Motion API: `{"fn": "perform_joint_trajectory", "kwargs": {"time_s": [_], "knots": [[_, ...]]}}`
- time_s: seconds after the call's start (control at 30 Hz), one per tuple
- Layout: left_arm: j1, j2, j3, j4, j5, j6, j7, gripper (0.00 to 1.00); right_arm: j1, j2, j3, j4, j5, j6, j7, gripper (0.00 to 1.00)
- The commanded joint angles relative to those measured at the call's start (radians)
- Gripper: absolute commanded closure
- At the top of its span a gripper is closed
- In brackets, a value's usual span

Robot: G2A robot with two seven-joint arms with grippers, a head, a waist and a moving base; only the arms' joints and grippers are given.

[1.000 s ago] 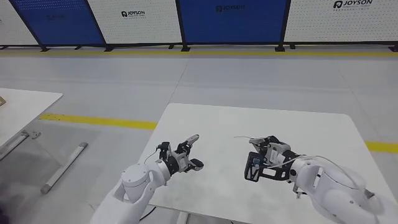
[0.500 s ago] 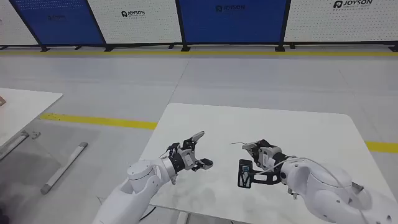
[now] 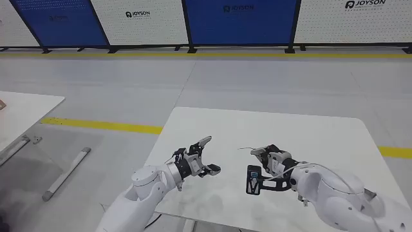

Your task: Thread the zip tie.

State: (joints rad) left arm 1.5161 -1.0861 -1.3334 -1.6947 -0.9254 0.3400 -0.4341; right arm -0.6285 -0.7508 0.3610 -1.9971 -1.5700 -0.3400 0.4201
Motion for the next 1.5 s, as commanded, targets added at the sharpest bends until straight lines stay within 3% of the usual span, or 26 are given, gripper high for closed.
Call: {"fn": "perform_joint_trajectory", "kwargs": {"time_s": [0.0,0.53,0.67,0.8,1.47], "knots": [[0.0,0.0,0.0,0.0,0.0,0.0,0.0,0.0,0.0,0.0,0.0,0.0,0.0,0.0,0.0,1.0],[0.0,0.0,0.0,0.0,0.0,0.0,0.0,0.0,0.0,0.0,0.0,0.0,0.0,0.0,0.0,1.0],[-0.019,-0.01,0.029,-0.038,-0.043,-0.018,0.045,0.0,0.0,0.0,0.0,0.0,0.0,0.0,0.0,1.0],[-0.049,-0.016,0.068,-0.048,-0.032,-0.001,0.091,0.0,0.0,0.0,0.0,0.0,0.0,0.0,0.0,1.0],[-0.049,-0.016,0.068,-0.048,-0.032,-0.001,0.091,0.0,0.0,0.0,0.0,0.0,0.0,0.0,0.0,1.0]]}}
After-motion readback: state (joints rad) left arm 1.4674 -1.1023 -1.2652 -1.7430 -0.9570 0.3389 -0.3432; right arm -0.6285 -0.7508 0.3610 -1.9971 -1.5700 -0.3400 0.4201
